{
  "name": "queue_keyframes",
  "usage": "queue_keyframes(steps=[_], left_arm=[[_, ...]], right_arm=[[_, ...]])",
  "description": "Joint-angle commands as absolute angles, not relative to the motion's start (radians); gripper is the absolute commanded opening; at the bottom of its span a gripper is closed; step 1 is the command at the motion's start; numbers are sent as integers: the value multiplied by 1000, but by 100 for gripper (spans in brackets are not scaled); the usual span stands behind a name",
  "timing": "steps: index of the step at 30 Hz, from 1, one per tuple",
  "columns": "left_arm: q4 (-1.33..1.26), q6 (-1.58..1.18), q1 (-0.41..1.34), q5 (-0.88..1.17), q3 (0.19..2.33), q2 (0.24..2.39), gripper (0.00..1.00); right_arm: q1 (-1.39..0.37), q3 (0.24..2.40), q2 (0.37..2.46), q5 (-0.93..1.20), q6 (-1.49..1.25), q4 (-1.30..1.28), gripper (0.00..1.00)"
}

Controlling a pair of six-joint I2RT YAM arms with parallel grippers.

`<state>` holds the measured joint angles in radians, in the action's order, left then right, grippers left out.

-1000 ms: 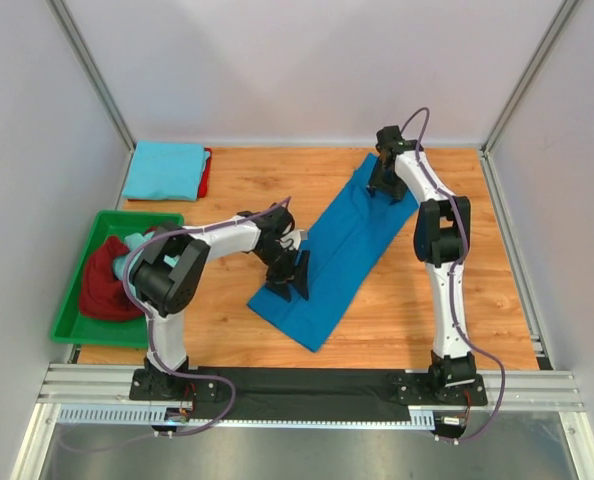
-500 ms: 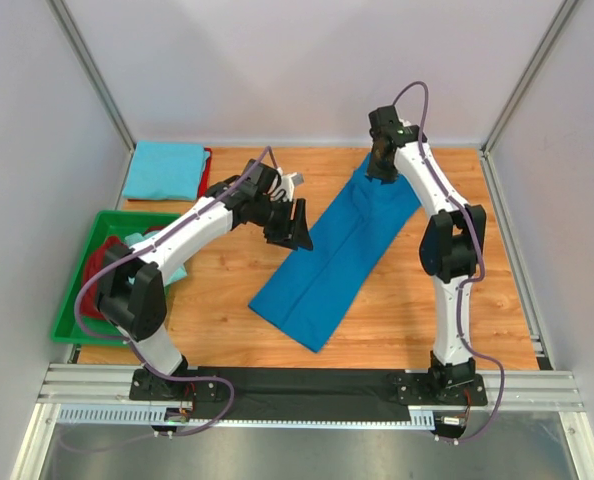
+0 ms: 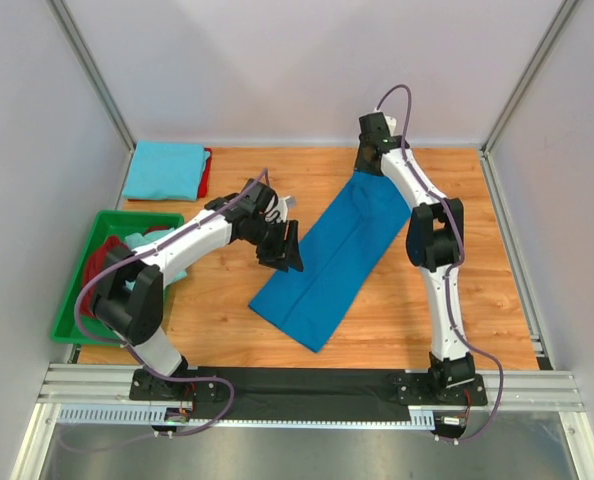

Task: Fold and stack the t-shirts
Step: Fold the tshirt

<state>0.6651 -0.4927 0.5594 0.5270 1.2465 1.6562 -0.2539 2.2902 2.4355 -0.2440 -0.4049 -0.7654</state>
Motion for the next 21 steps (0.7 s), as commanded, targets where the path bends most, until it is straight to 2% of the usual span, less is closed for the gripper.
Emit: queue_keyframes(steps=[1,9,14,21], left_arm=[[666,-503,560,512,1230,1594,58],[666,-499,560,512,1249,1629,57],[654,-495,560,514,1264,1675,57],[652,-497,560,560,1308,1807,56]], right_arm=[[-249,2342,2460,-324,-365,-641,41],[-236,2347,2497,-345,-334,-609,39],[-198,2338,2477,-394,-374,-673,39],[-94,2249,2388,-330,-465,-758,26]])
